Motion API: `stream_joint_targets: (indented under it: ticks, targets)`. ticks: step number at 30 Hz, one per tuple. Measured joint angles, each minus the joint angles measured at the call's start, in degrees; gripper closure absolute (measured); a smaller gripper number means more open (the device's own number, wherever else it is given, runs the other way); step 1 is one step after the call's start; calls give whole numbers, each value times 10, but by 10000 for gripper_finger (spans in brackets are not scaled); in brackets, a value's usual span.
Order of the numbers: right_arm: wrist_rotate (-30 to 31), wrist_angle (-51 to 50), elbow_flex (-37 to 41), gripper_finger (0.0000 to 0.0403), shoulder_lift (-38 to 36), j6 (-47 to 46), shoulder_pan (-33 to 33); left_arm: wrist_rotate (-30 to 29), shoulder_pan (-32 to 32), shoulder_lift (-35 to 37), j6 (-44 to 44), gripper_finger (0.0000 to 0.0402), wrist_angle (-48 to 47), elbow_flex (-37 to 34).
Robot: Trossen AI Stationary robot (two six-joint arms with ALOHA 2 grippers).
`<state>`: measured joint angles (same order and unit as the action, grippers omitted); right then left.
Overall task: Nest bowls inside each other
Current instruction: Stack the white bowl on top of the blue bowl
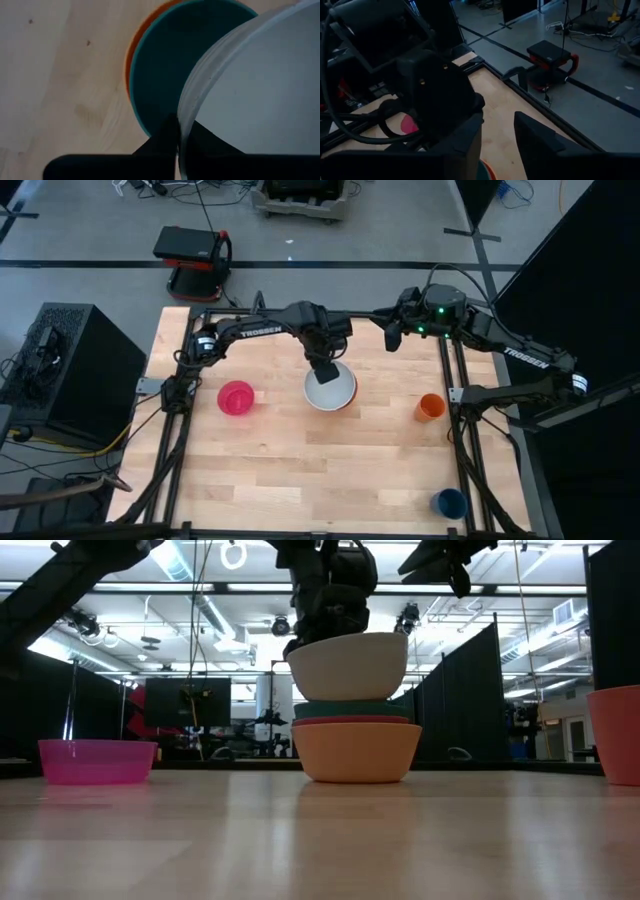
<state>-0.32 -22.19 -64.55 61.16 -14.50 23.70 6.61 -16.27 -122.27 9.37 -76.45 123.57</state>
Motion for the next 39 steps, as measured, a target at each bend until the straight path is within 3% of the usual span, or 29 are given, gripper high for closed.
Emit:
stream_joint_targets:
  ticks: [8, 17, 39]
  targets:
    - [0, -1, 0, 303, 0, 0, 0, 3, -8, -4, 4, 402, -1, 7]
    - [0, -2, 0, 301, 0, 0, 0, 55, -33, -4, 77, 402, -2, 6]
    - [0, -3, 0, 296, 0, 2, 0, 61, -40, -4, 100, 402, 10, -77]
